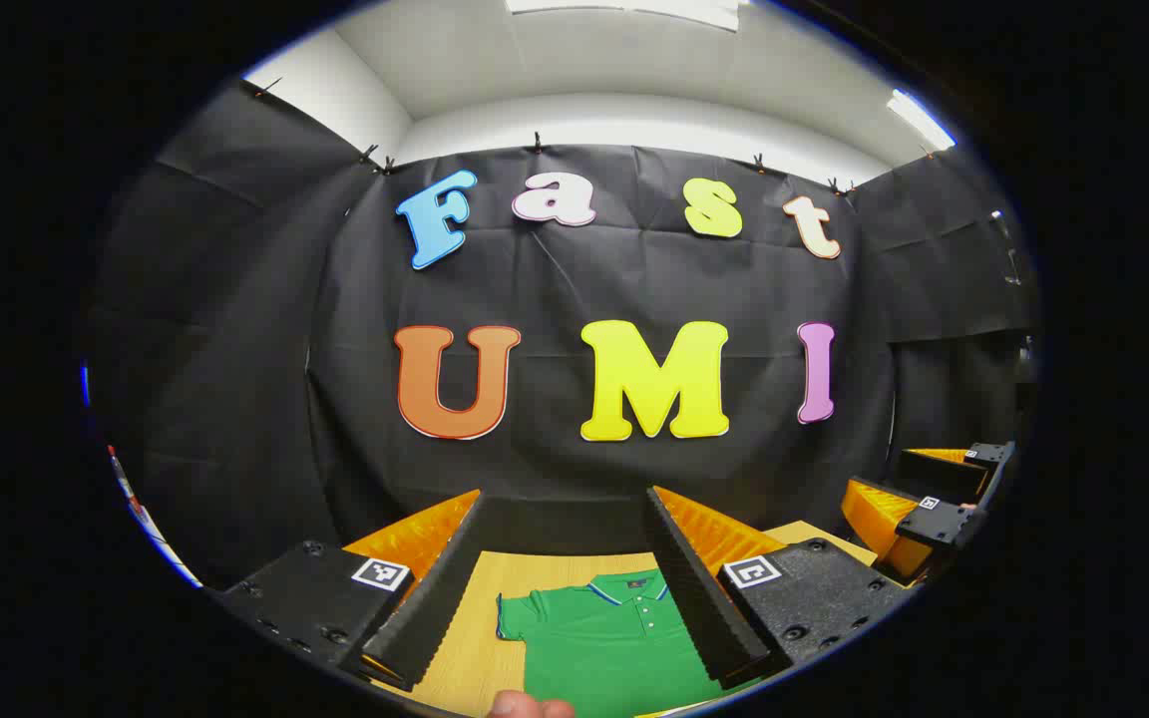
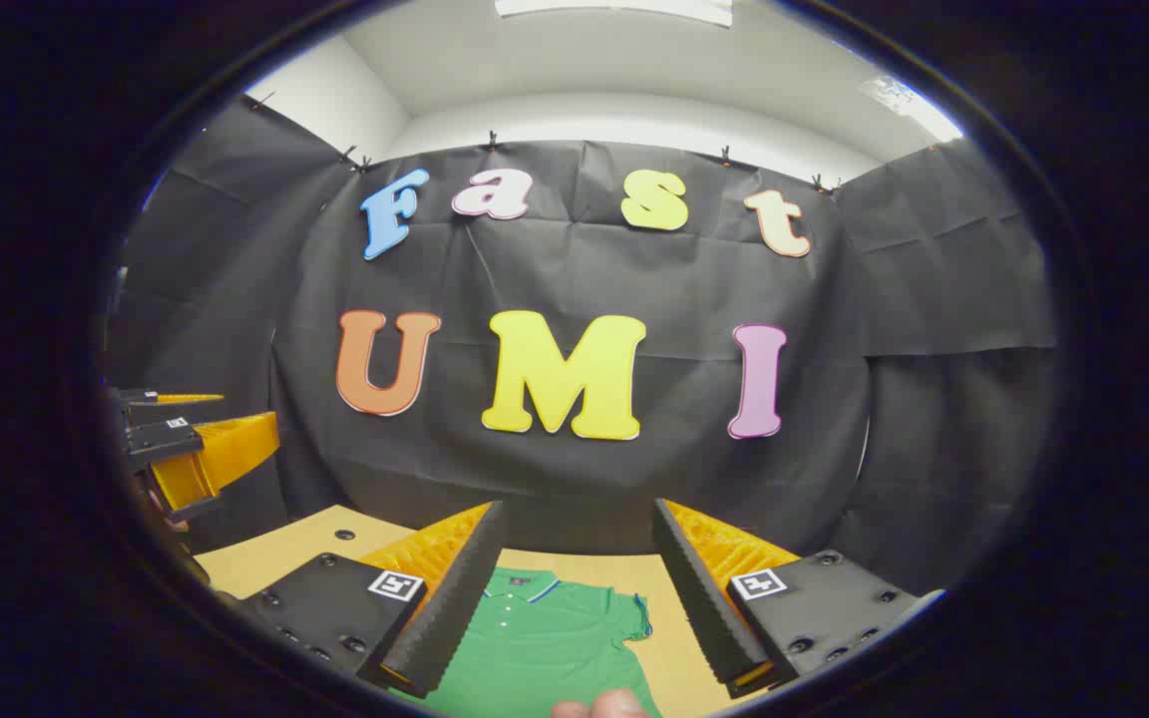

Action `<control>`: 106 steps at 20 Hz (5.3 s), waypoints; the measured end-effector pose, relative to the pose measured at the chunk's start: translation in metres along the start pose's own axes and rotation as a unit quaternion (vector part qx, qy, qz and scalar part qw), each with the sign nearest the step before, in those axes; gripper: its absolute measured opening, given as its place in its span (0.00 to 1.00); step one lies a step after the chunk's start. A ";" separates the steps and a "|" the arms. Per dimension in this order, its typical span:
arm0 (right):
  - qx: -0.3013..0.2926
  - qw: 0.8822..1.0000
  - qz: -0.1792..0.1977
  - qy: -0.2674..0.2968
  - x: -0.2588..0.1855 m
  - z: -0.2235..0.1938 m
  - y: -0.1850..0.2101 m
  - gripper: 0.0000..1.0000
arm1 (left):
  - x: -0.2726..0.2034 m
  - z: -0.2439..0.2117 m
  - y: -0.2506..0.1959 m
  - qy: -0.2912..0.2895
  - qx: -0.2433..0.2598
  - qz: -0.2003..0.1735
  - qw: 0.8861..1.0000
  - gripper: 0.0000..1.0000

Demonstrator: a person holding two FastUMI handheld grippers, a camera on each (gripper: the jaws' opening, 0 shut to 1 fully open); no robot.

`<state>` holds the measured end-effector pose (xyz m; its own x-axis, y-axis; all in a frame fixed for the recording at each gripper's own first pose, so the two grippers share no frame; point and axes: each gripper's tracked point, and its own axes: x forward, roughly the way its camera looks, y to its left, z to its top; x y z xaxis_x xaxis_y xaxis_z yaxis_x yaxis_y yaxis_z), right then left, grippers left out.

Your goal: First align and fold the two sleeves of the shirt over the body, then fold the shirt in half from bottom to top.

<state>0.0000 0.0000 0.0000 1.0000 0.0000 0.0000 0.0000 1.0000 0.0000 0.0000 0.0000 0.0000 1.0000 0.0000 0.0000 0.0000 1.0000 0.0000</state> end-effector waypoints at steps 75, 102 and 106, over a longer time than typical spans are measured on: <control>0.024 0.920 0.017 0.390 0.275 -0.390 -0.138 0.95 | -0.015 -0.106 -0.046 0.173 0.043 0.052 0.983 0.99; -0.035 0.935 0.073 0.346 0.284 -0.294 -0.044 0.04 | -0.034 -0.111 0.006 0.188 -0.026 0.112 0.975 0.99; -0.060 0.931 0.089 0.349 0.283 -0.297 -0.006 0.04 | -0.046 -0.111 0.029 0.185 -0.033 0.134 0.973 0.99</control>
<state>0.2832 -0.0057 -0.2966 0.7402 0.1237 -0.6609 -0.2075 0.9770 -0.0495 -0.0457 0.0294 -0.1115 0.8955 0.2486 -0.3692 -0.2732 0.9619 -0.0149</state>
